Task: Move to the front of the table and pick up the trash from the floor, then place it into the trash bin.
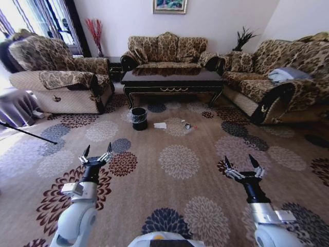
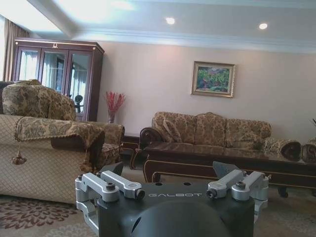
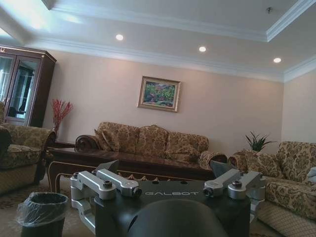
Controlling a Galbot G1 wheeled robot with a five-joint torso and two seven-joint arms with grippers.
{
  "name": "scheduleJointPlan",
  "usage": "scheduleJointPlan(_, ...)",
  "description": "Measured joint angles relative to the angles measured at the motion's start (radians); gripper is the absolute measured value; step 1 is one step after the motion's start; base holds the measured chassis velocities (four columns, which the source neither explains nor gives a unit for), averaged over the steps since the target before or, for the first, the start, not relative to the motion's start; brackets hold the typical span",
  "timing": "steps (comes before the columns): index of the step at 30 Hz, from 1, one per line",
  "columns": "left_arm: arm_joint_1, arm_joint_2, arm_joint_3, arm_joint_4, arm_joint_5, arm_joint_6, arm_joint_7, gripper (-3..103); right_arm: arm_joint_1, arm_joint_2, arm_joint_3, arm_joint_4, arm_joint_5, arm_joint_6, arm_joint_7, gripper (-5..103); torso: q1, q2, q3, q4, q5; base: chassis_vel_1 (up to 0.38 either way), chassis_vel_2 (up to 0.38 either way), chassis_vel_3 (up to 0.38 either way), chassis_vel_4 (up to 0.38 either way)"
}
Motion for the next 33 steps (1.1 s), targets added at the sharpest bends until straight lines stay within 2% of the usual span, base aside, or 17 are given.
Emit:
scheduleJointPlan(17, 0.001, -0.019, 0.018, 0.017, 0.016, -0.003, 0.000, 100, 0.001, 0.013, -0.006, -0.004, -0.009, 0.004, 0.002, 100, -0.019, -0.069, -0.049, 0.0000, 0.0000, 0.000, 0.000, 0.000, 0.000)
scheduleJointPlan(33, 0.004, -0.031, 0.020, 0.021, 0.027, -0.005, 0.004, 100, 0.002, 0.014, 0.001, -0.005, 0.014, 0.016, -0.039, 100, -0.036, -0.131, -0.094, 0.0000, 0.0000, 0.000, 0.000, 0.000, 0.000)
